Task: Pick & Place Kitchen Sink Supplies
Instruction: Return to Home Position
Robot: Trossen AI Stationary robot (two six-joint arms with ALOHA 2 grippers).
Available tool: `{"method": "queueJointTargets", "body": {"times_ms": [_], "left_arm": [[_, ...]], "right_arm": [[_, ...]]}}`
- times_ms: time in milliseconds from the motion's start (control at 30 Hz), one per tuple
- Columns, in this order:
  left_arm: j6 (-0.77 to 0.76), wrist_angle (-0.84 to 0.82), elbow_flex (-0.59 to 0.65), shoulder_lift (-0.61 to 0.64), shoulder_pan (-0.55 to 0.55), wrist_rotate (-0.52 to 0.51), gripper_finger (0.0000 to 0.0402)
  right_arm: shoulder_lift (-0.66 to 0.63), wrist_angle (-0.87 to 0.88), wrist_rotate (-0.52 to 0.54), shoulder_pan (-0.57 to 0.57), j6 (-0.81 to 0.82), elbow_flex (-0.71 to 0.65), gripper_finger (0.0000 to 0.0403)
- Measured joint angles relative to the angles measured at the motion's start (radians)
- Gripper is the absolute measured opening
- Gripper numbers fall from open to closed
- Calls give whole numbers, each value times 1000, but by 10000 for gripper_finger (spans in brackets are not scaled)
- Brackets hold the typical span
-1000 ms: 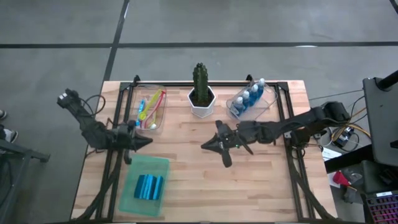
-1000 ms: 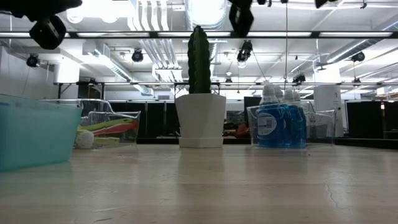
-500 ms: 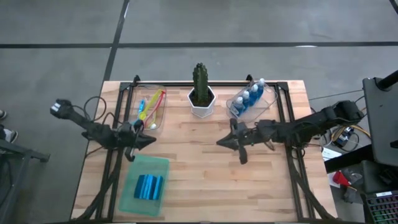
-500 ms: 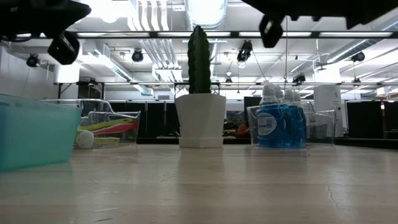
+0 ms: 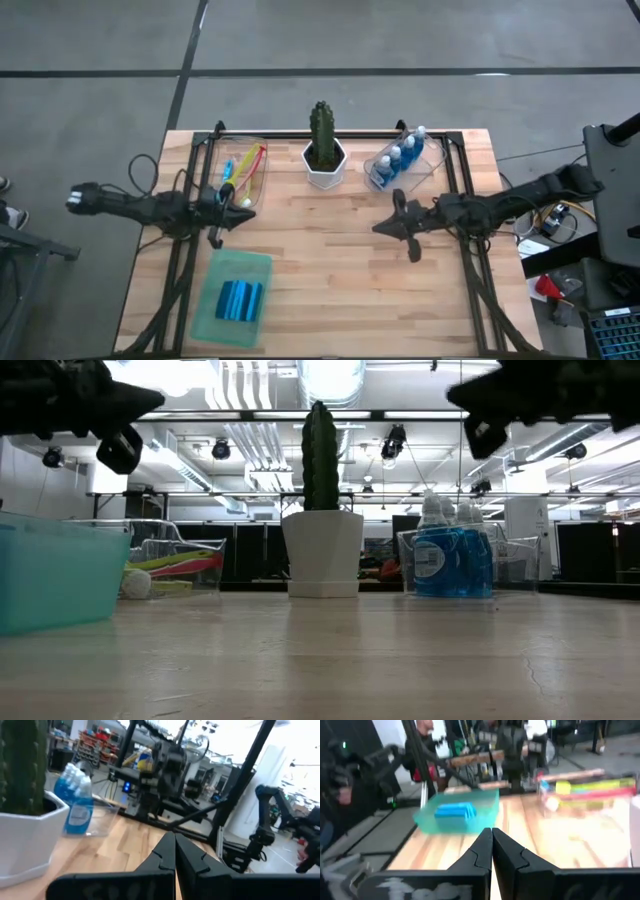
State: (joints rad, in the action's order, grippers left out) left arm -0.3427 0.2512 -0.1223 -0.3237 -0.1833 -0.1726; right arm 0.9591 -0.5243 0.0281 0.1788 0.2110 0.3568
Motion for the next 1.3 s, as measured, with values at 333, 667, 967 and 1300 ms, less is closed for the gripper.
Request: {"method": "queueJointTargets", "body": {"times_ms": [333, 667, 967, 1300], "left_arm": [[57, -123, 14, 162, 3, -31, 0], [117, -225, 13, 322, 4, -82, 0], [107, -238, 22, 322, 4, -90, 0], [89, -233, 22, 322, 4, -191, 0]], "right_arm": [[-261, 8, 53, 15, -60, -160, 9], [-452, 8, 62, 7, -84, -270, 9], [-551, 30, 81, 3, -88, -348, 9], [-726, 238, 108, 4, -74, -348, 8]]}}
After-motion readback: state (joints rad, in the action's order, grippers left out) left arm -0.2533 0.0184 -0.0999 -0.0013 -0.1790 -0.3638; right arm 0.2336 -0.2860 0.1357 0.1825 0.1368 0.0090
